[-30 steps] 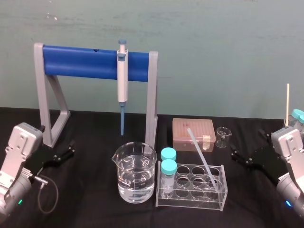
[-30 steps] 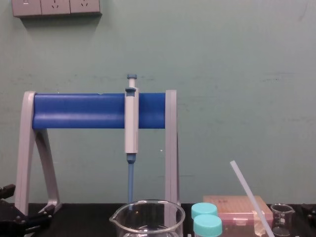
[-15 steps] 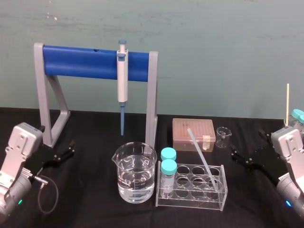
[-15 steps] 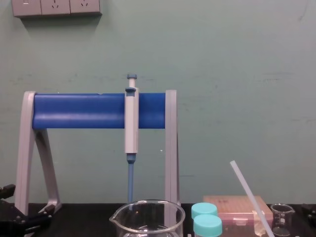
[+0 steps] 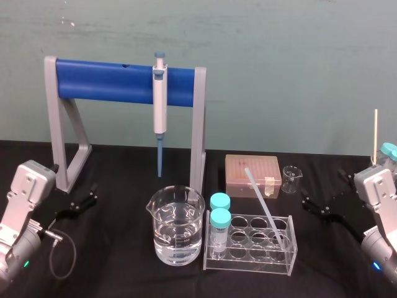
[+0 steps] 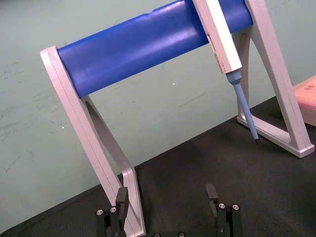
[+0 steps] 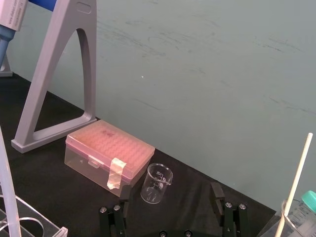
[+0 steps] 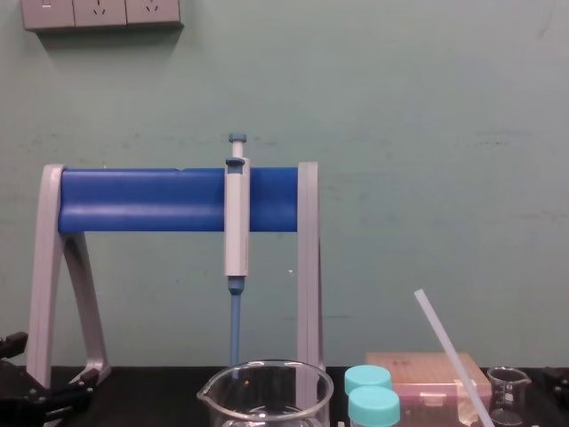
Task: Pick up the stirring rod with one hand, then place it down.
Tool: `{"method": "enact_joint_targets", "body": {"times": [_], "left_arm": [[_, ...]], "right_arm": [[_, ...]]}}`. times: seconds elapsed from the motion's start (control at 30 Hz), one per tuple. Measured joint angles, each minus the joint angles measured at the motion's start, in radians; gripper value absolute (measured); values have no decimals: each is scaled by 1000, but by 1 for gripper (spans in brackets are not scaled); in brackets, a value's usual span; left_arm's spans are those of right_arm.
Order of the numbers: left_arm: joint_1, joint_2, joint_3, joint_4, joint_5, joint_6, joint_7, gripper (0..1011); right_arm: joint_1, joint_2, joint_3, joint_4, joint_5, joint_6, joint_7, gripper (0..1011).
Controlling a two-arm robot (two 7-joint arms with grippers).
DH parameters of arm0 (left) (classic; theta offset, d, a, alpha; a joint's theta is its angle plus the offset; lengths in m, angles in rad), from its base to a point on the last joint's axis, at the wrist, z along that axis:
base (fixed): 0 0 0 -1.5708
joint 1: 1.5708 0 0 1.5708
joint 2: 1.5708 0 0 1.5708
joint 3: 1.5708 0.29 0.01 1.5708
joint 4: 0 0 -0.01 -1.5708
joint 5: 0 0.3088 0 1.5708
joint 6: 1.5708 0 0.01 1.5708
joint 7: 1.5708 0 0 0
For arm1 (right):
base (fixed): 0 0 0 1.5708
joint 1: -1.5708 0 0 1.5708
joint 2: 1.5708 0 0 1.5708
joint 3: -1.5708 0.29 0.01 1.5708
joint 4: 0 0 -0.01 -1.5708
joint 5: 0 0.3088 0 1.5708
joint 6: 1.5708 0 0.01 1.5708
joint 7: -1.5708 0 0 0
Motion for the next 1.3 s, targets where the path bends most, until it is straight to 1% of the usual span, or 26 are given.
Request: {"method": "enact_joint_targets", "body": {"times": [0.5,0.63,0.67,0.73,0.87,0.9,0.97,1.07,1.13,1.17,1.2,1.3], "left_arm": [[0,0,0,0,0,0,0,1000],[0,0,0,0,0,0,0,1000],[0,0,0,0,0,0,0,1000],[0,0,0,0,0,0,0,1000],[0,0,0,0,0,0,0,1000],[0,0,0,0,0,0,0,1000],[0,0,0,0,0,0,0,1000],[0,0,0,0,0,0,0,1000],[0,0,0,0,0,0,0,1000],[0,0,0,0,0,0,0,1000],[0,0,0,0,0,0,0,1000],[0,0,0,0,0,0,0,1000]], "right_arm": [[0,0,1,0,-2,-1,0,1003],[-11,-4,10,-10,-35,-30,-16,1003],[-16,-6,17,-15,-43,-46,-22,1003],[-24,-10,27,-23,-50,-69,-27,1003],[-32,-17,38,-32,-59,-94,-32,1003],[-36,-19,43,-37,-64,-109,-32,1003],[-42,-21,48,-46,-71,-134,-31,1003],[-45,-23,51,-54,-77,-157,-24,1003],[-48,-24,52,-62,-89,-188,-11,1003],[-50,-23,50,-66,-105,-212,-7,1003],[-50,-23,50,-66,-105,-212,-7,1003],[-53,-19,38,-75,-139,-275,20,1003]]}}
